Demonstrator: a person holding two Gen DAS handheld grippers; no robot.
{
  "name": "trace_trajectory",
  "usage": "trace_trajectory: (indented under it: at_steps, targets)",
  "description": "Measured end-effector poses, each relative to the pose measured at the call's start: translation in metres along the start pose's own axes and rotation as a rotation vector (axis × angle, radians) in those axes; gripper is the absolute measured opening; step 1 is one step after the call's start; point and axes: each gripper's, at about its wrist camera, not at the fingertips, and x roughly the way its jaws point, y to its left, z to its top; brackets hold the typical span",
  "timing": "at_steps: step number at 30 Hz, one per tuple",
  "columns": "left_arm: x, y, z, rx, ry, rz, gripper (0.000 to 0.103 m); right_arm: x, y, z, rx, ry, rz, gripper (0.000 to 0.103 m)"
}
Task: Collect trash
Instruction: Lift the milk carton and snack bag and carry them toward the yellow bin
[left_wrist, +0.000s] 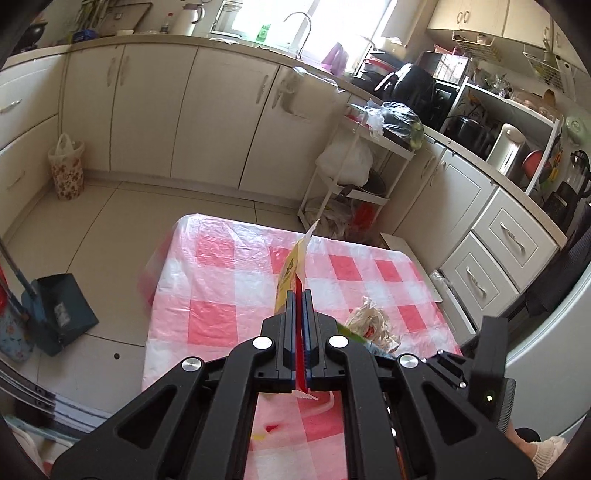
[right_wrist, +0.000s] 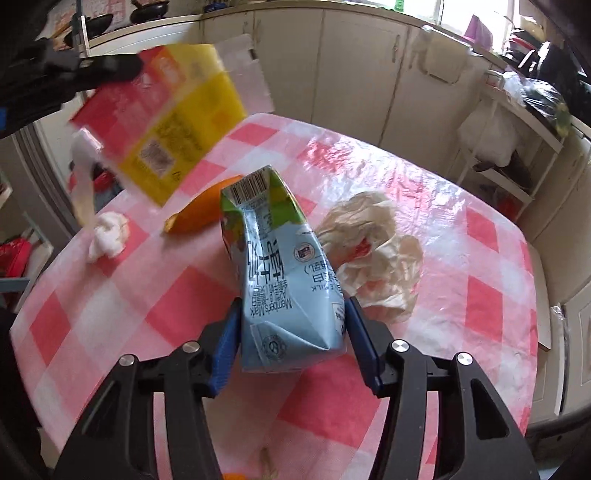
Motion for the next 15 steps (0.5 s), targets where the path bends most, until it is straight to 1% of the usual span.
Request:
trace_trajectory:
  at_steps: [5,8,10,13,14,15]
  targets:
    - [-0.006,-0.003,-0.003,0.003,-0.012,-0.006,0.004,-0.018,-0.002,-0.015,-0.029,0.016,0.027,0.054]
    - [-0.006,-0.006,-0.005,0.007,-0.007,-0.009,0.004,-0.027,-0.008,-0.024,-0.038,0.035,0.020,0.054]
    - [-0.006,-0.009,-0.007,0.009,-0.004,-0.010,0.004,-0.032,-0.014,-0.032,-0.050,0.065,0.015,0.054]
    - [-0.006,-0.014,-0.011,0.016,-0.002,-0.015,0.004,-0.032,-0.021,-0.042,-0.060,0.127,0.044,0.055]
    - [-0.006,-0.015,-0.012,0.018,-0.002,-0.018,0.004,-0.033,-0.021,-0.043,-0.062,0.127,0.040,0.056]
    - [-0.006,-0.017,-0.013,0.019,-0.002,-0.020,0.004,-0.033,-0.022,-0.043,-0.059,0.118,0.030,0.065]
